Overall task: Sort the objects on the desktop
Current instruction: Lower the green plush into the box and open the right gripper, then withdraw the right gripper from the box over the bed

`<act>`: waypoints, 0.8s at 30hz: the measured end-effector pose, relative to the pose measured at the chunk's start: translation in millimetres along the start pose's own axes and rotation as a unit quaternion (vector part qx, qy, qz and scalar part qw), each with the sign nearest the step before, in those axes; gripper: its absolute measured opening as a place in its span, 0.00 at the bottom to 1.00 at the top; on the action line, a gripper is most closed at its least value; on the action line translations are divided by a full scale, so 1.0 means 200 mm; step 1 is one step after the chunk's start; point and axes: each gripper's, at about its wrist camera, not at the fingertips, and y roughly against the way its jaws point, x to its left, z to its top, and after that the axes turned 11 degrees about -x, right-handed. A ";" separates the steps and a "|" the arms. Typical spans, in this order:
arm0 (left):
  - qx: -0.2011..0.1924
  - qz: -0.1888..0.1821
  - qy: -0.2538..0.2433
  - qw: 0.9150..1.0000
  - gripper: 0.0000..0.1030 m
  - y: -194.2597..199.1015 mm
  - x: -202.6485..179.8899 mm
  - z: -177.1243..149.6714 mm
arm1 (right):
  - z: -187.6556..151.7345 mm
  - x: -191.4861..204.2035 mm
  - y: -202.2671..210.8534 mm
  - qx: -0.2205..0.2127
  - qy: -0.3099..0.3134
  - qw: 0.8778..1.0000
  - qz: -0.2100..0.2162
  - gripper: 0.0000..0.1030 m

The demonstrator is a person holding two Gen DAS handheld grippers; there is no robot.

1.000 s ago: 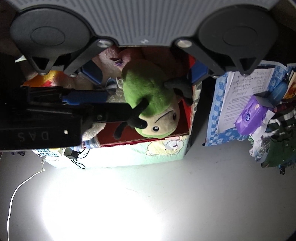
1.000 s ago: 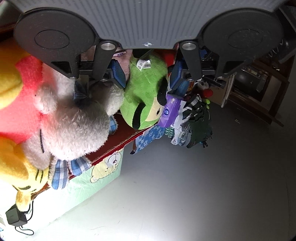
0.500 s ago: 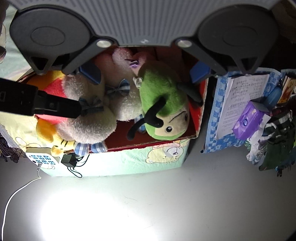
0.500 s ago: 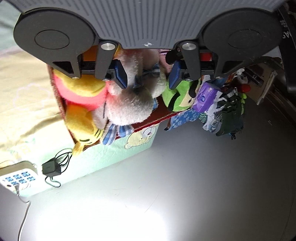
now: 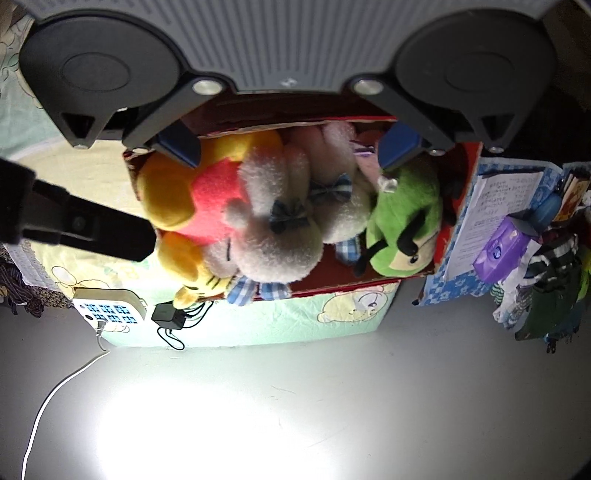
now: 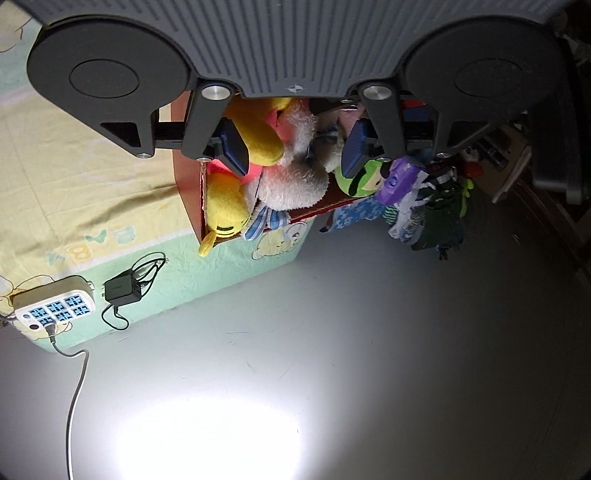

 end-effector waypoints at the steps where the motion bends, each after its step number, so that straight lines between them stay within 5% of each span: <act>1: 0.001 0.000 0.002 1.000 0.99 0.01 -0.04 0.00 | 0.01 -0.04 0.04 -0.003 -0.012 1.000 0.005 0.58; 9: 0.010 -0.002 -0.004 1.000 0.99 0.06 -0.34 -0.05 | 0.07 -0.21 0.19 -0.002 0.021 0.997 -0.070 0.58; 24: 0.065 -0.011 -0.010 0.998 0.99 -0.02 -0.69 -0.10 | 0.08 -0.50 0.31 0.017 0.025 0.989 -0.147 0.58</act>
